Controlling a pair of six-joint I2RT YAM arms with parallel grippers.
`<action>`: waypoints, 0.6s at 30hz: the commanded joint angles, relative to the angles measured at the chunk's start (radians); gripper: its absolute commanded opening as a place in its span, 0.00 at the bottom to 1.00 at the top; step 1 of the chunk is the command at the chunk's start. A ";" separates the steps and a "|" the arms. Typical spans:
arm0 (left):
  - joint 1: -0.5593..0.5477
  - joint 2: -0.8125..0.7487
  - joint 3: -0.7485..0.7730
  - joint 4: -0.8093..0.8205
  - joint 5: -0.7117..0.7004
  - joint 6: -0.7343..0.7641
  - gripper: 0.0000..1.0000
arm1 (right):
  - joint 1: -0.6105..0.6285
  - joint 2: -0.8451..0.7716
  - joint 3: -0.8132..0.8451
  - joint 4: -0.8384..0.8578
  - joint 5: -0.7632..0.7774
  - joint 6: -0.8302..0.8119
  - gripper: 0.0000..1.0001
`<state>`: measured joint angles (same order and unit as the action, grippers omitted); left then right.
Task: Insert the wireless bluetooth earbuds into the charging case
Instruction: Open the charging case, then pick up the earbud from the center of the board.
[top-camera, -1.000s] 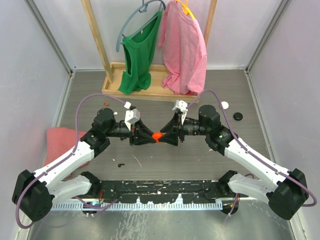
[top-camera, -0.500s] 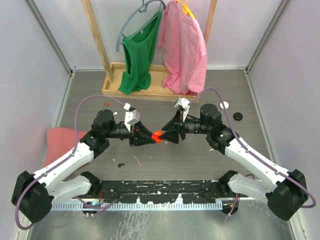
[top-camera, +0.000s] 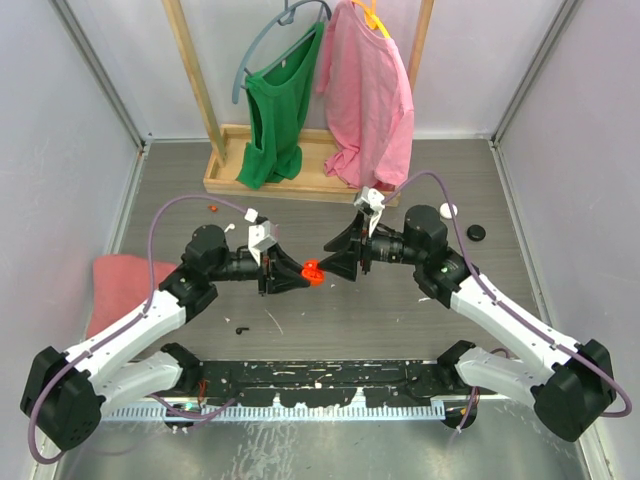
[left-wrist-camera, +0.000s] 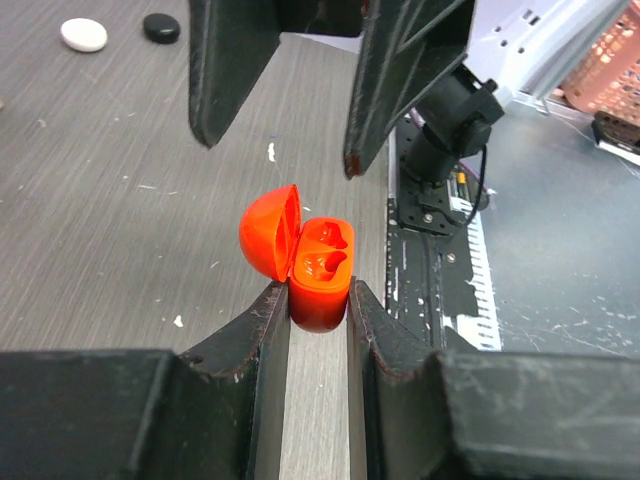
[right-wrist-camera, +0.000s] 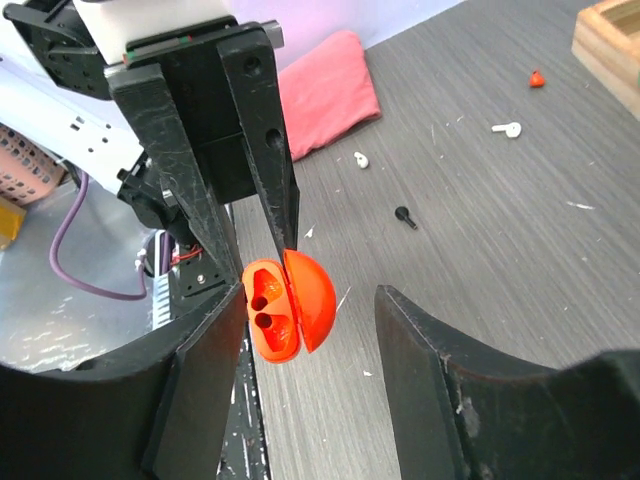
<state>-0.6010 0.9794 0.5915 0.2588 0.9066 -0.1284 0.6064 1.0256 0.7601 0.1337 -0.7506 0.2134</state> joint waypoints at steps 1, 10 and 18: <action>-0.002 -0.046 -0.028 0.130 -0.107 -0.068 0.00 | -0.003 -0.067 -0.027 0.150 0.025 0.021 0.62; -0.002 -0.087 -0.091 0.323 -0.204 -0.167 0.00 | -0.004 -0.139 -0.212 0.432 0.009 0.039 0.74; -0.003 -0.067 -0.099 0.482 -0.167 -0.241 0.00 | -0.003 -0.129 -0.400 0.892 -0.012 0.101 0.75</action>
<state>-0.6010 0.9161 0.4953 0.5556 0.7261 -0.3218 0.6064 0.9073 0.4137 0.6949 -0.7647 0.2672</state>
